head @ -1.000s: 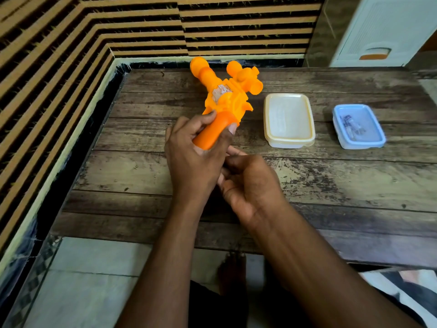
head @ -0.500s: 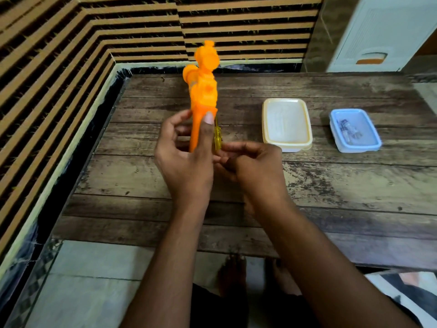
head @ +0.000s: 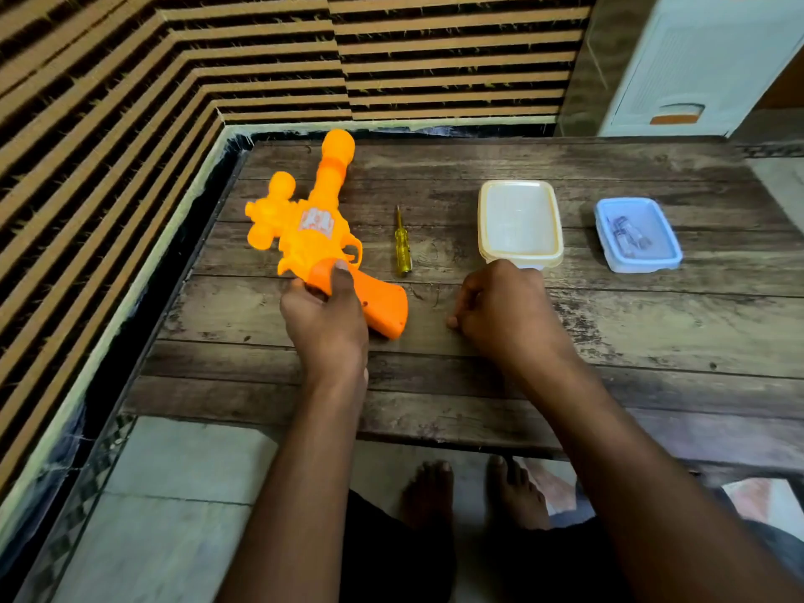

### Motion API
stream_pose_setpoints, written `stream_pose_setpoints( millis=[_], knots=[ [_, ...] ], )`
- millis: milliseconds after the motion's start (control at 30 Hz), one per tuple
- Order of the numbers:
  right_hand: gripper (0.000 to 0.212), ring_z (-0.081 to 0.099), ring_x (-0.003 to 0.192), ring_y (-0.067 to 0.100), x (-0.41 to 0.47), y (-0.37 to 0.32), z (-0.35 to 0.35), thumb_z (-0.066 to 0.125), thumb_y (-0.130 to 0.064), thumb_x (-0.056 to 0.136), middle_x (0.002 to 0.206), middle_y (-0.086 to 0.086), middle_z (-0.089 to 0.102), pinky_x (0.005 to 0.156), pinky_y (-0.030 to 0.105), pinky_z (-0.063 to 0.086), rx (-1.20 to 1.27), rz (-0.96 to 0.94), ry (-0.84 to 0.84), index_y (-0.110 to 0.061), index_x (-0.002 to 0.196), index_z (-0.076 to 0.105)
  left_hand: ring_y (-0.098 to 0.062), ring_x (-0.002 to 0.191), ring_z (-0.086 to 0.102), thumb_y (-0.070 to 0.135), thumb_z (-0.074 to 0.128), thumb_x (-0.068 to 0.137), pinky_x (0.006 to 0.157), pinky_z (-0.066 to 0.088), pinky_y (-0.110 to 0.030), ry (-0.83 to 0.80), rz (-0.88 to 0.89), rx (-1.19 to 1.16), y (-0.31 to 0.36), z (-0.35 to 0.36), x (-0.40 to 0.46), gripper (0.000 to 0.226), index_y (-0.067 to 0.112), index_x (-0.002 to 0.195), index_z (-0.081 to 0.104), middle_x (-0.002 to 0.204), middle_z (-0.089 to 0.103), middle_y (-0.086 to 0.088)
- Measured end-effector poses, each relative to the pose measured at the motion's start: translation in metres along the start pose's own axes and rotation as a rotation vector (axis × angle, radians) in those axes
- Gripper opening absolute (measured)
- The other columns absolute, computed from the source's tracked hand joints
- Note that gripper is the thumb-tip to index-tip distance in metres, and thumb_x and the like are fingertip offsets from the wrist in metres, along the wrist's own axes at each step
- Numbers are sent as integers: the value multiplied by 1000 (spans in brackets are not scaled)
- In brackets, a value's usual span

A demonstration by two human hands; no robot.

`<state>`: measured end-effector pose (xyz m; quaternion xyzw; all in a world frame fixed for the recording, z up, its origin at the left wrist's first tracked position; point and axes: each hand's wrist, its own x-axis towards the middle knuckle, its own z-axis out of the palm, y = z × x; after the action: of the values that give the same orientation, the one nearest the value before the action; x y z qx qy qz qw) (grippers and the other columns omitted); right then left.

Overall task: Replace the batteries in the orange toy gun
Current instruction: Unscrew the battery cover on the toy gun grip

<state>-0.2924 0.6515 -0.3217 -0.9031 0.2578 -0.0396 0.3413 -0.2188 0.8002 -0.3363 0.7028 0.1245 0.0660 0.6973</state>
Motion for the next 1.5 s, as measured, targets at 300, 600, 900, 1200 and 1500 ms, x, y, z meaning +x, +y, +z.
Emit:
stream_pose_setpoints(
  millis=[300, 600, 900, 1200, 1500],
  knots=[
    [18, 72, 74, 24, 8, 10, -2, 86, -20, 83, 82, 9, 75, 73, 36, 62, 101, 44, -66, -17, 71, 73, -15, 95, 67, 15, 67, 99, 86, 58, -50, -104, -281, -118, 13, -3, -5, 8, 21, 104, 65, 100, 70, 3],
    [16, 72, 78, 33, 13, 12, -4, 71, -23, 97, 91, 17, 74, 71, 38, 61, 130, 19, -28, -17, 84, 78, -28, 106, 69, 10, 69, 96, 70, 58, -43, -110, -377, -269, 9, -13, 5, 13, 22, 94, 62, 102, 72, -2],
    [4, 59, 65, 8, -3, -14, -1, 77, -20, 90, 78, -1, 69, 58, 13, 38, 65, -336, 110, -18, 91, 81, -25, 97, 74, 13, 75, 91, 68, 62, -44, -176, -376, -258, 9, -14, 19, 13, 18, 96, 64, 101, 75, -6],
    [40, 67, 114, 38, -24, -47, 23, 67, -12, 87, 135, 7, 65, 88, 44, 60, -281, -522, -75, -13, 127, 67, -24, 85, 78, 16, 74, 93, 57, 62, -35, -260, -392, -245, 10, -19, 21, 9, 15, 101, 71, 109, 77, -17],
    [45, 55, 138, 44, -32, -72, 30, 43, -9, 106, 156, 25, 48, 100, 51, 54, -558, -455, -106, -1, 150, 46, -14, 60, 73, 14, 75, 91, 51, 59, -29, -281, -405, -199, 15, -21, 20, 5, 15, 90, 70, 74, 76, -2]
  ],
)
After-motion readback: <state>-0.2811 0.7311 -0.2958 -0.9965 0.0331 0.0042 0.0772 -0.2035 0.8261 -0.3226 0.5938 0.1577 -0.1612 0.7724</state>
